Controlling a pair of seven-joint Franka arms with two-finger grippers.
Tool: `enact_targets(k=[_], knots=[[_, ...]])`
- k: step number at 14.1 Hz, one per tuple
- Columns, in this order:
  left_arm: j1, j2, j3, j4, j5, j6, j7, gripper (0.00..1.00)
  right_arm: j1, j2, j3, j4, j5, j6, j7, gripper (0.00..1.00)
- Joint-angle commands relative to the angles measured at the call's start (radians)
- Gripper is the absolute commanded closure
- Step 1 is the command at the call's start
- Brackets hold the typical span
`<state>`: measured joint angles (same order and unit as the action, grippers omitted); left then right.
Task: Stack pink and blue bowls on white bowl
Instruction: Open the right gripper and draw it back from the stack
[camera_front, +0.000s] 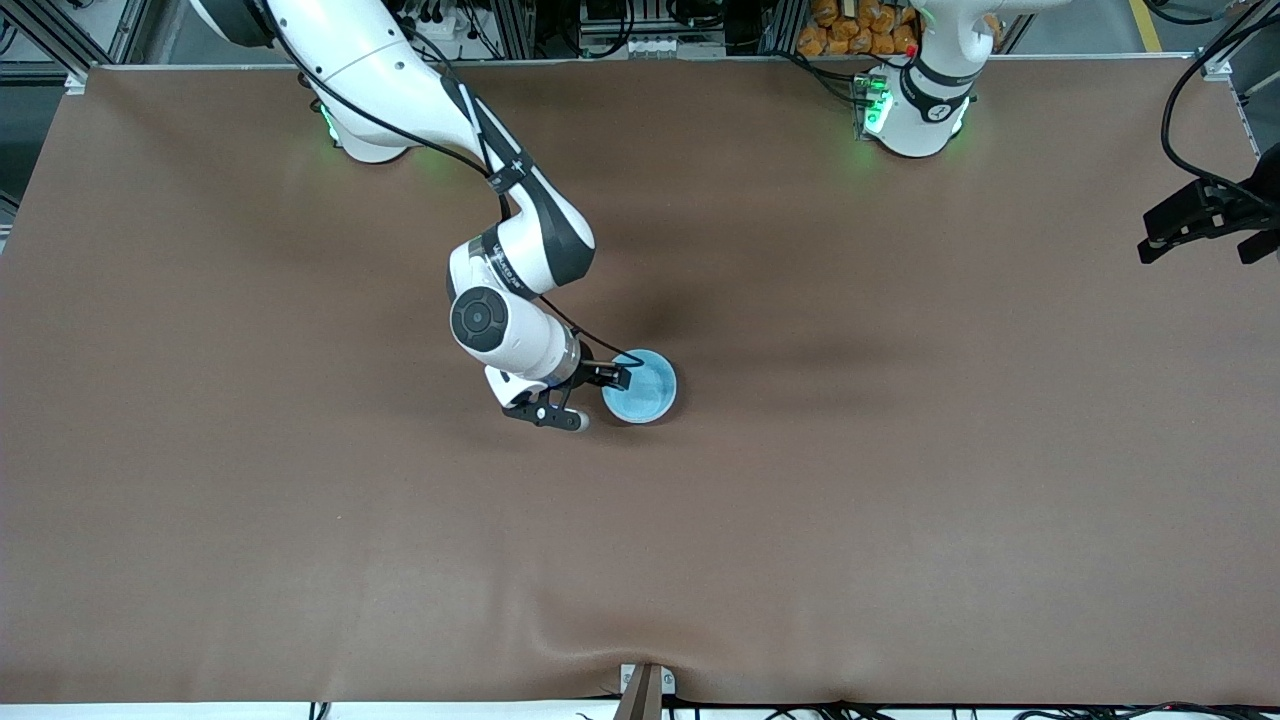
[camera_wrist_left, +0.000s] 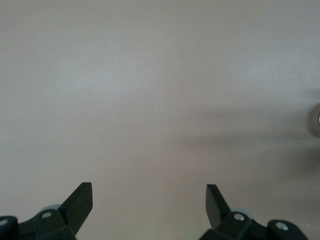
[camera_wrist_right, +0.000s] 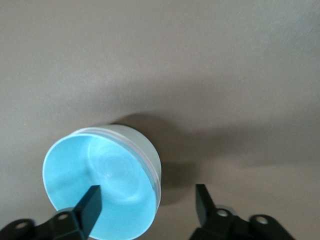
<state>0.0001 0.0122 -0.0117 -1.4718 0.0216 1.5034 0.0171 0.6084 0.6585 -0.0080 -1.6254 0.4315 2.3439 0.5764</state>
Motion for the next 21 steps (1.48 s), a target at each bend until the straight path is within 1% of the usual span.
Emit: enact_targets(k=[1,3,5,6,8,10,13,15,18,19,21], knots=[[0.006,-0.032,-0.002,-0.035,-0.015,0.003,0.000,0.00,-0.061,-0.078,0.003,-0.005,-0.014,-0.056,-0.004,0.00],[0.006,-0.028,-0.002,-0.032,-0.017,0.004,0.001,0.00,-0.135,-0.147,0.002,-0.005,-0.019,-0.150,-0.071,0.00],[0.005,-0.028,-0.005,-0.033,-0.017,0.004,-0.002,0.00,-0.220,-0.212,0.002,-0.011,-0.040,-0.245,-0.206,0.00],[0.003,-0.026,-0.005,-0.032,-0.015,0.004,-0.002,0.00,-0.264,-0.250,0.002,-0.025,-0.081,-0.300,-0.255,0.00],[0.001,-0.025,-0.007,-0.030,-0.015,0.004,-0.002,0.00,-0.341,-0.331,0.002,-0.048,-0.196,-0.426,-0.311,0.00],[0.000,-0.021,-0.007,-0.028,-0.015,0.004,-0.003,0.00,-0.415,-0.419,0.002,-0.067,-0.256,-0.518,-0.375,0.00],[-0.003,-0.020,-0.008,-0.030,-0.015,0.006,-0.026,0.00,-0.553,-0.508,0.002,-0.080,-0.292,-0.595,-0.556,0.00],[-0.002,-0.017,-0.014,-0.030,-0.015,0.008,-0.031,0.00,-0.623,-0.565,0.002,-0.082,-0.309,-0.633,-0.625,0.00],[0.008,-0.014,-0.014,-0.025,-0.014,0.008,-0.029,0.00,-0.630,-0.657,0.002,-0.080,-0.397,-0.707,-0.615,0.00],[0.006,-0.014,-0.014,-0.025,-0.011,0.008,-0.035,0.00,-0.627,-0.677,0.000,-0.080,-0.404,-0.730,-0.610,0.00],[0.006,-0.014,-0.016,-0.030,-0.006,0.006,-0.077,0.00,-0.610,-0.691,-0.024,-0.077,-0.408,-0.739,-0.603,0.00]])
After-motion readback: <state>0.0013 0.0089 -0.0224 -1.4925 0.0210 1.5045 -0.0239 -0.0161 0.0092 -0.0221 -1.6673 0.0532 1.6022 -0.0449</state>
